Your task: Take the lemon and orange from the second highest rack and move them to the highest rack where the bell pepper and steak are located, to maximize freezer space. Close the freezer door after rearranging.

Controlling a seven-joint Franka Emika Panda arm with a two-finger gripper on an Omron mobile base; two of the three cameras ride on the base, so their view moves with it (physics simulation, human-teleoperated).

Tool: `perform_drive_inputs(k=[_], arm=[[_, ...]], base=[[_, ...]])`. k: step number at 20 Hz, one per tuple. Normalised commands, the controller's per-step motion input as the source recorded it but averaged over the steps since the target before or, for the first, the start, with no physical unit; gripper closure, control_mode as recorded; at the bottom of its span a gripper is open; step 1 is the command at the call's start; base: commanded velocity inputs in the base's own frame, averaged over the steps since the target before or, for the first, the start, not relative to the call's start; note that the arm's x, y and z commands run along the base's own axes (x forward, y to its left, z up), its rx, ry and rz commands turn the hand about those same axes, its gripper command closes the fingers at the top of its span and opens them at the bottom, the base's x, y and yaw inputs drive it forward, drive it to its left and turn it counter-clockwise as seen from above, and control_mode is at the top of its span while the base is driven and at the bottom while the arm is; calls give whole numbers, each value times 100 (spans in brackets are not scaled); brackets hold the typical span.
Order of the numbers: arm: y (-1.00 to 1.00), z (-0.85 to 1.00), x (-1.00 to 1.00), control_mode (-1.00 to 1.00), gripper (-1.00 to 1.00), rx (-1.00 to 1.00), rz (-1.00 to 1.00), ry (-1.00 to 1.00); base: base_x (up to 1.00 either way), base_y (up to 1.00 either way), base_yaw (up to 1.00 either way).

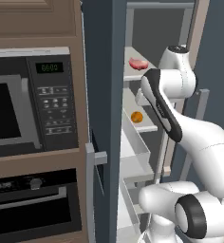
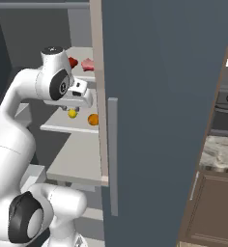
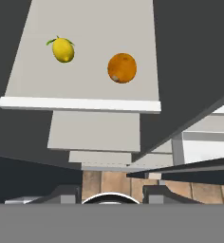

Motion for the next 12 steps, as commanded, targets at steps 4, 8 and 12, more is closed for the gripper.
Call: perform_drive_inputs(k=[4,8,12], arm=[[0,0,0,100,-100,0,0,0],[0,0,0,100,-100,0,0,0],[0,0,0,100,-100,0,0,0]], base=[[-10,-2,0],[-35,-28,8],[-11,-36,21]])
